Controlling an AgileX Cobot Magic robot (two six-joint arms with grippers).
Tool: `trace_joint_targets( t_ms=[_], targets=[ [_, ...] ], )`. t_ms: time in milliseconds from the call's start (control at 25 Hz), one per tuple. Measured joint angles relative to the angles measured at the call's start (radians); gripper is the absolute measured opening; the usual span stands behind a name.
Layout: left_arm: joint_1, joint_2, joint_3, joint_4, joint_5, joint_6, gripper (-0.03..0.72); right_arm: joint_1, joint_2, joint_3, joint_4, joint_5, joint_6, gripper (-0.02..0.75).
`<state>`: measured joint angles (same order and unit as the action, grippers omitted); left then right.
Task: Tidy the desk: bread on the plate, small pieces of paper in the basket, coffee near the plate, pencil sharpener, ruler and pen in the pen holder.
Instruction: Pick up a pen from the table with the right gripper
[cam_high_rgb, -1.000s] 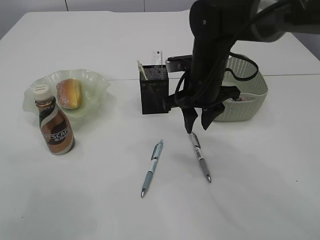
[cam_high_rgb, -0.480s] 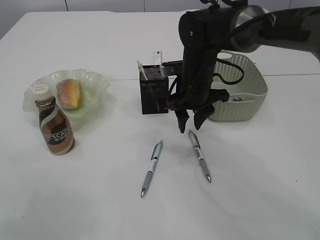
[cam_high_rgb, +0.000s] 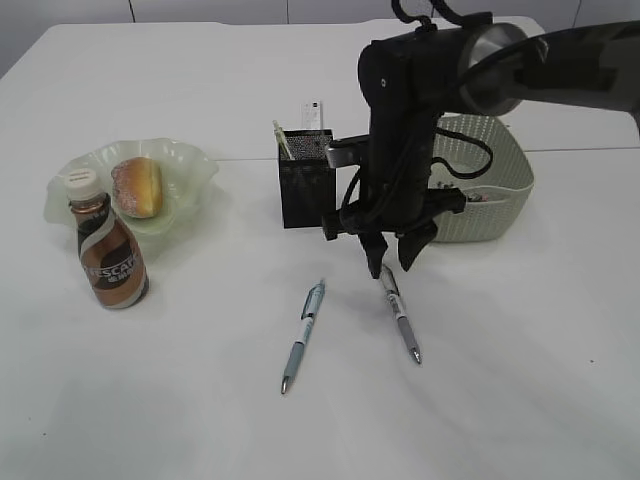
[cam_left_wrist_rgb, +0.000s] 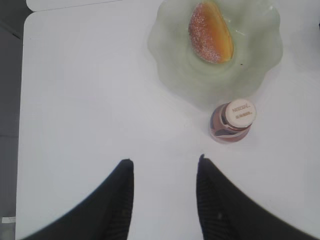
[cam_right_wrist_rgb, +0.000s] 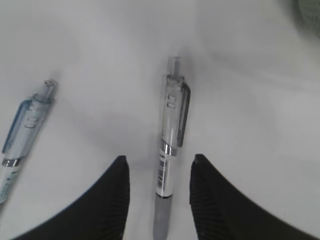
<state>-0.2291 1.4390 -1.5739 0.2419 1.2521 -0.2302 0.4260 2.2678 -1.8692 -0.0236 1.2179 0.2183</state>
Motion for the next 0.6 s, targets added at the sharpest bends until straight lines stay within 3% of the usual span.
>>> trace_joint_targets(
  t_ms=[600],
  targets=[
    [0.0, 0.0, 0.0, 0.0, 0.0, 0.002, 0.307, 0.0, 0.002, 0.08, -0.008, 0.0, 0.0, 0.298]
  ],
)
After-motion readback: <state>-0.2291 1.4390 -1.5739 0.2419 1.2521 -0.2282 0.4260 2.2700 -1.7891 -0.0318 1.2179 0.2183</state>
